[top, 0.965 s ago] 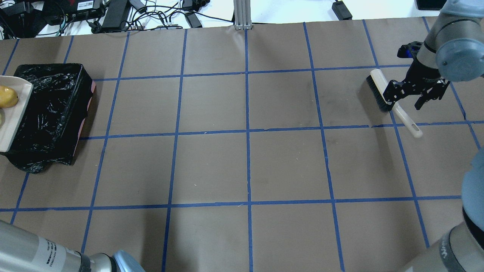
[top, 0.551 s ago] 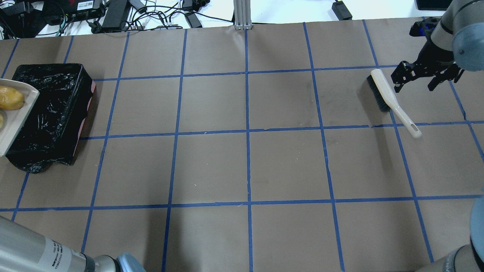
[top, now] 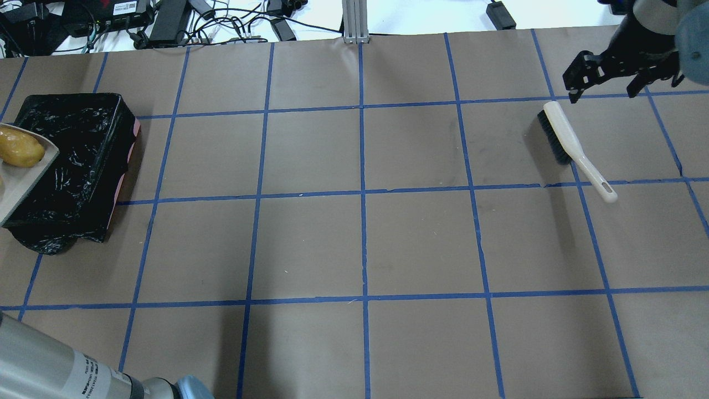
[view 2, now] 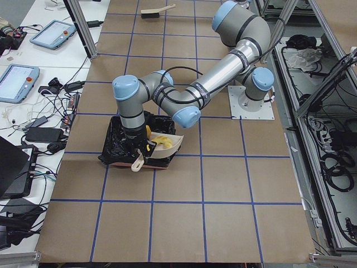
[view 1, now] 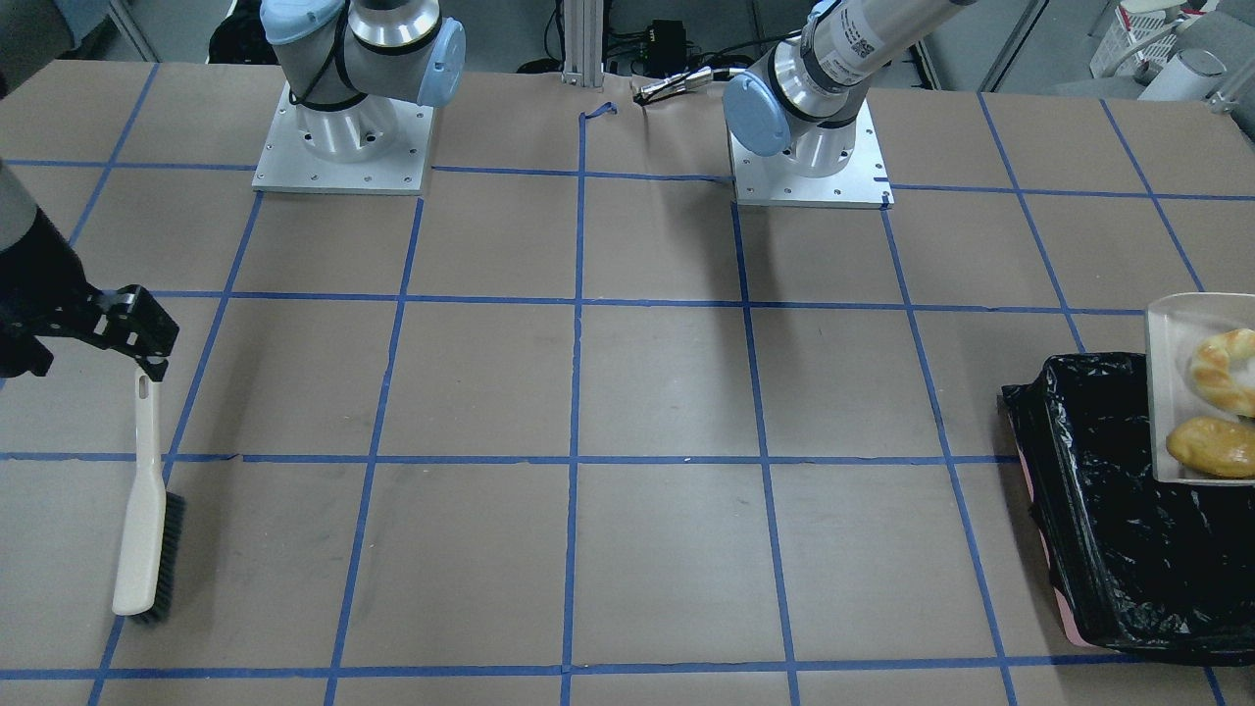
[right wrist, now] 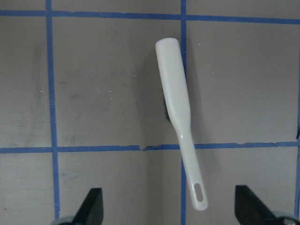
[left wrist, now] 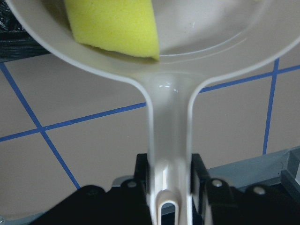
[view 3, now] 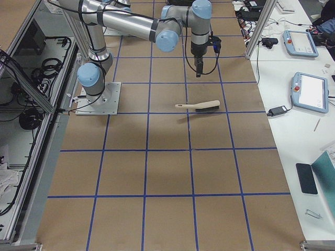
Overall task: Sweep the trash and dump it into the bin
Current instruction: 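Tilt the dustpan over the bin with the left gripper to dump the trash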
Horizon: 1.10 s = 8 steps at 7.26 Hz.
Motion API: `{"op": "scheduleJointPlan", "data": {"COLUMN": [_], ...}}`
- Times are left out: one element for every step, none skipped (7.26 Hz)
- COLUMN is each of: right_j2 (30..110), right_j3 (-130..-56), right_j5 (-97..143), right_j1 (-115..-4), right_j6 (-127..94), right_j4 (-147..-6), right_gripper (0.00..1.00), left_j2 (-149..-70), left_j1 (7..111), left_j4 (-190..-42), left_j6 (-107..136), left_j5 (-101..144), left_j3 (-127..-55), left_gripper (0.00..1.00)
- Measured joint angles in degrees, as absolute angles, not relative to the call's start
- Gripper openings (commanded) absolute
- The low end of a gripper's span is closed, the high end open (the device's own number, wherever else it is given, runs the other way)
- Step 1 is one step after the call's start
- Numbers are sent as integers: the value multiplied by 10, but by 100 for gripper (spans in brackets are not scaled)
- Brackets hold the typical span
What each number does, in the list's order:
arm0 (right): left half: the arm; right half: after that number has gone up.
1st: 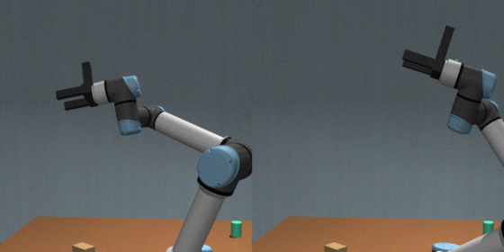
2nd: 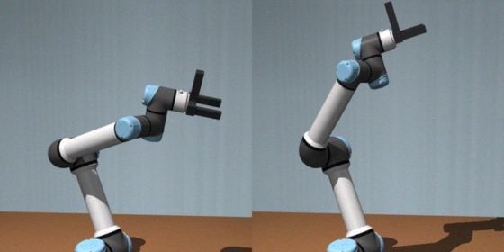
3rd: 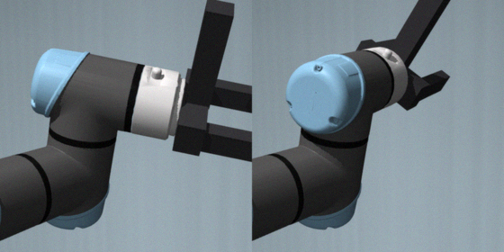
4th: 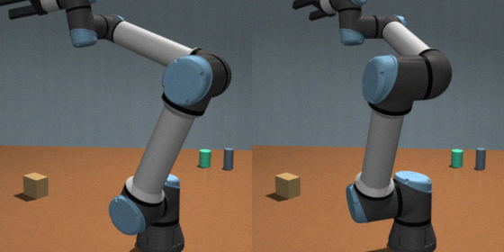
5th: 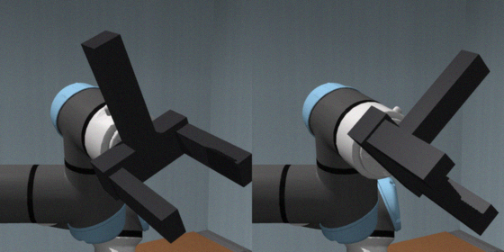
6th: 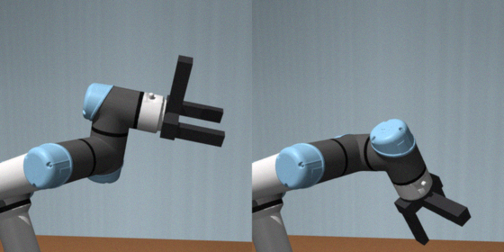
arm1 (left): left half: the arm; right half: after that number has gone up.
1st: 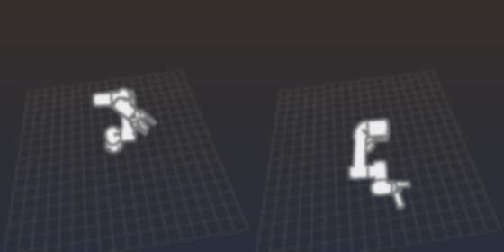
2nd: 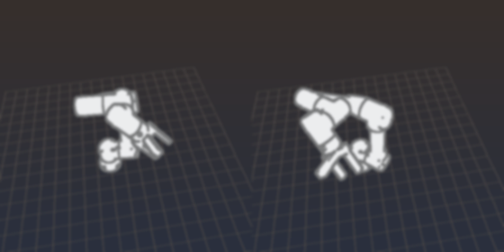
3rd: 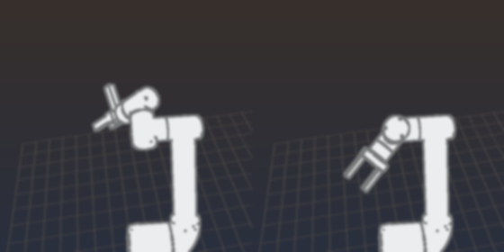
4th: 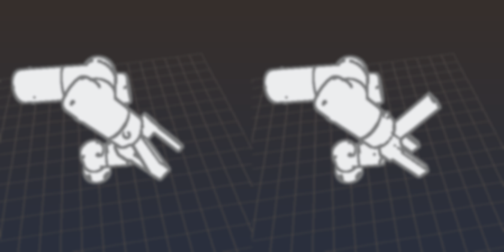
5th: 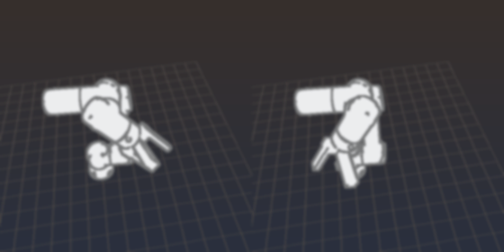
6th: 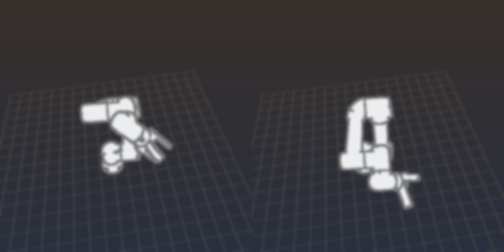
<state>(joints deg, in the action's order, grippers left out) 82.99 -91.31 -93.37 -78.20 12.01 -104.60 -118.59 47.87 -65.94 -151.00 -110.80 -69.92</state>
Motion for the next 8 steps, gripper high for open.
{"op": "scheduleJointPlan", "data": {"right_j2": [833, 835, 836, 836, 837, 841, 846, 849], "right_j3": [-912, -911, -912, -913, -913, -914, -914, -914], "right_j5": [-932, -931, -926, -905, -875, -861, -858, -858], "right_j1": [-813, -834, -851, -867, -878, -883, -885, -884], "right_j6": [97, 87, 82, 81, 80, 80, 80, 80], "right_j4": [-1043, -1040, -1036, -1036, -1036, -1031, -1022, -1012], "right_gripper": [100, 100, 100, 100, 100, 100, 100, 100], "left_j2": [-1183, -1181, -1180, -1179, -1178, -1177, -1176, -1175], "left_j1": [487, 492, 495, 502, 511, 520, 530, 541], "left_j4": [-628, -615, -610, -604, -593, -583, -573, -563], "left_j6": [-1532, -1543, -1549, -1554, -1559, -1561, -1561, -1562], "left_j5": [-1120, -1125, -1129, -1140, -1157, -1174, -1191, -1213], "left_j3": [-712, -716, -717, -718, -718, -718, -718, -717], "left_gripper": [0, 0, 0, 0, 0, 0, 0, 0]}}
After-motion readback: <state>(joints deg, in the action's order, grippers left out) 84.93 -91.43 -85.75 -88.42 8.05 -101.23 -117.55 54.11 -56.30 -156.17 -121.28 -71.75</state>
